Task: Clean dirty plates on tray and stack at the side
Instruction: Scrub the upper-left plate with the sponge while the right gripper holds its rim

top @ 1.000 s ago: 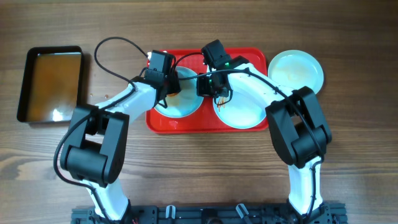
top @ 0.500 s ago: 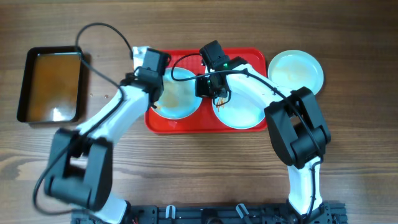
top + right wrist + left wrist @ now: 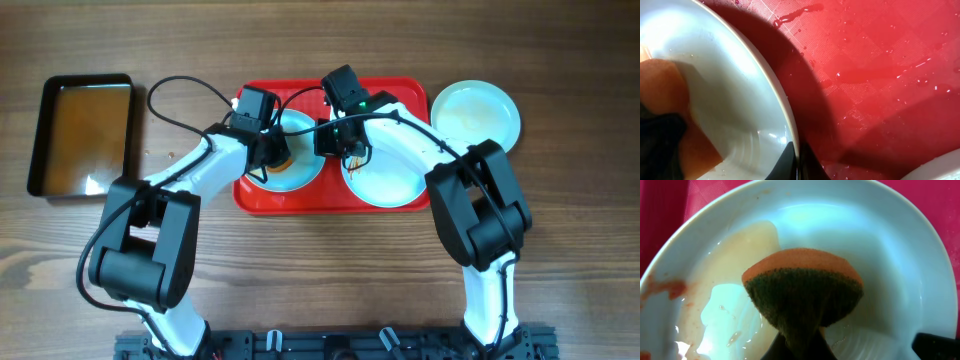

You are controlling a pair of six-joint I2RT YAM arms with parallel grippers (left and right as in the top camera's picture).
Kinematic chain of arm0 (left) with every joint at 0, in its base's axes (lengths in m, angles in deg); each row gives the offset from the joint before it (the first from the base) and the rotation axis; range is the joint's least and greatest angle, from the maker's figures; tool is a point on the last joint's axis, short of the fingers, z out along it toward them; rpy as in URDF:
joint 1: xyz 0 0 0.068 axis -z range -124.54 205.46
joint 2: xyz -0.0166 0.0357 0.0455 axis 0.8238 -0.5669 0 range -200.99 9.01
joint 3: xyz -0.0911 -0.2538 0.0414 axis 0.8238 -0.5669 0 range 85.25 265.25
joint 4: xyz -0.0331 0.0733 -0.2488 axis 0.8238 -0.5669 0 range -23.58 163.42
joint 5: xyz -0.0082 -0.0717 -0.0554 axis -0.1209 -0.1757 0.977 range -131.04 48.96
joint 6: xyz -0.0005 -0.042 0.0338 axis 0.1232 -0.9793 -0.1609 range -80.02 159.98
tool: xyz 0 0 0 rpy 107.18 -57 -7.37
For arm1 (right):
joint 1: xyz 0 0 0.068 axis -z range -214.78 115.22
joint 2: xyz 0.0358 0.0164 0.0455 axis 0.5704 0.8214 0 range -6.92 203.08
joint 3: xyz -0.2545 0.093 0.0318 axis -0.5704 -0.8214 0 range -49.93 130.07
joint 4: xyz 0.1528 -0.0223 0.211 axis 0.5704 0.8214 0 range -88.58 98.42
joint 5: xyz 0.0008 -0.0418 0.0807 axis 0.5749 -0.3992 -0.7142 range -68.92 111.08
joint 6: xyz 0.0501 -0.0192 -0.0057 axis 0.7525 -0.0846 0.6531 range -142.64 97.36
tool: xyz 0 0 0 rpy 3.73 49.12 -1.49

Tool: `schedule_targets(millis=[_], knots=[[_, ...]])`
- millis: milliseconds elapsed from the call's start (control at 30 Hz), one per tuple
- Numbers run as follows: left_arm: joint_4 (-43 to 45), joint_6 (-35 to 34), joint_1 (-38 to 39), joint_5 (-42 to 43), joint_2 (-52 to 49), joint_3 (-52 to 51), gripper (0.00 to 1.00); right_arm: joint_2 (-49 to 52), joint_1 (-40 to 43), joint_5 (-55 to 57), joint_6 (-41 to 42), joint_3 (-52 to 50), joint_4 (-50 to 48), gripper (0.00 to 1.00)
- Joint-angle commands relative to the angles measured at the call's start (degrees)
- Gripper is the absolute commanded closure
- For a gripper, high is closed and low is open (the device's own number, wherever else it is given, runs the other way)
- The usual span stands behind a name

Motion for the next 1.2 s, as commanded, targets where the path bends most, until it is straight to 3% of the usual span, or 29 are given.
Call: schedule_targets(millis=[0, 167, 400, 633, 733, 800, 900, 1167], knots=[[-1.9, 0.2, 0.0, 1.0, -1.2, -0.8, 0.96, 2.0, 0.4, 3.3, -1.4, -1.4, 0.9, 0.96], [-7.5, 3.1, 0.0, -18.3, -1.2, -0.8, 0.96, 2.0, 0.4, 3.3, -1.6, -1.4, 0.9, 0.96], [-7.5, 18.7, 0.1, -30.7, -0.9, 1.2, 0.96, 2.0, 0.4, 3.3, -1.6, -1.4, 0.9, 0.96], [-7.3, 20.3, 2.3, -42.9, 5.7, 3.1, 0.96, 2.0, 0.4, 3.3, -1.6, -1.4, 0.9, 0.96], [-7.3, 19.6, 3.1, -37.0, 6.6, 3.1, 0.96, 2.0, 0.4, 3.3, -1.6, -1.4, 0.8, 0.96], [-7.3, 13.2, 2.8, -22.2, 6.3, 3.0, 0.96, 2.0, 0.4, 3.3, -1.6, -1.4, 0.8, 0.96], [-5.3, 4.8, 2.4, -8.2, 5.1, 3.0, 0.96, 2.0, 0.4, 3.3, -1.6, -1.4, 0.8, 0.96], [-2.5, -1.9, 2.6, 1.2, -1.7, 3.0, 0.96, 2.0, 0.4, 3.3, -1.6, -1.4, 0.9, 0.96]])
